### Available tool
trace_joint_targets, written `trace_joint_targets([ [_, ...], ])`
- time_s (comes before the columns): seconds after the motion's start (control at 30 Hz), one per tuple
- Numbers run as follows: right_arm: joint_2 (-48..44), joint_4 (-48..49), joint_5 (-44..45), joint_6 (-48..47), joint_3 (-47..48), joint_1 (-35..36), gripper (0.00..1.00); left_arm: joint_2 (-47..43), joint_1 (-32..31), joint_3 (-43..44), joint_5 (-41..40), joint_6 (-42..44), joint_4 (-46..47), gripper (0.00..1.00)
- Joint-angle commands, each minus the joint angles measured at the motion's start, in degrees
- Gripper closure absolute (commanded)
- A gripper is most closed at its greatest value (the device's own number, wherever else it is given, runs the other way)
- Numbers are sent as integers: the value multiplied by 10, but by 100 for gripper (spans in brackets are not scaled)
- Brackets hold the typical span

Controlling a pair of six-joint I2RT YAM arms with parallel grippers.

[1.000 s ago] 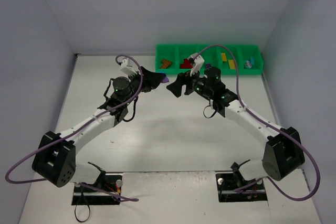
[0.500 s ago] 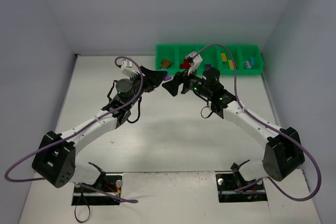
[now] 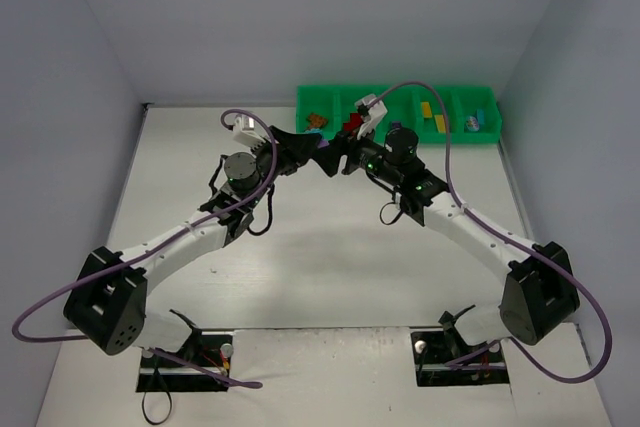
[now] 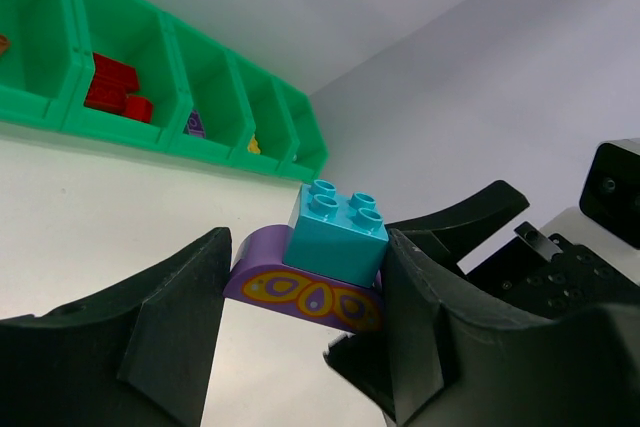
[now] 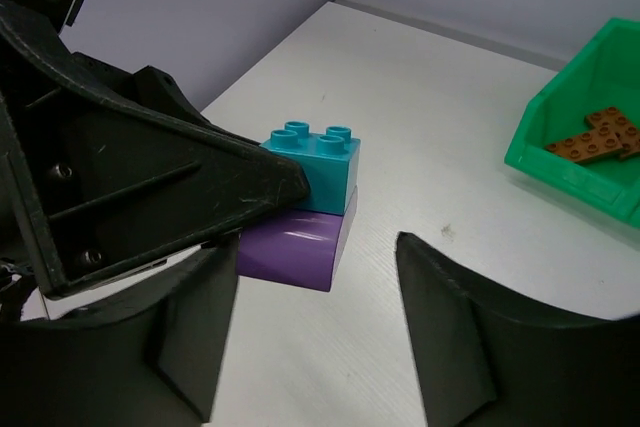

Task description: Sort the legos into containers by color

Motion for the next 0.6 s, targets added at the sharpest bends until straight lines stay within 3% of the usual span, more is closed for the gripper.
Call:
trace_joint_targets([
  [0.0, 0, 70, 20, 5, 33, 7, 44, -4, -7, 24, -3, -8, 72, 81],
  [0.07, 0, 74, 25, 5, 31, 7, 49, -3, -9, 26, -2, -4, 73, 81],
  [0.2, -2, 82, 34, 4, 24, 7, 67, -3, -12, 24, 1, -1, 70, 81],
  [0.37, -4, 56, 39, -20, 31, 7, 100, -7, -12, 12, -4, 11, 69, 79],
  [0.57, -16, 20, 36, -47, 35, 7, 100, -12, -11, 9, -2, 42, 53, 60],
])
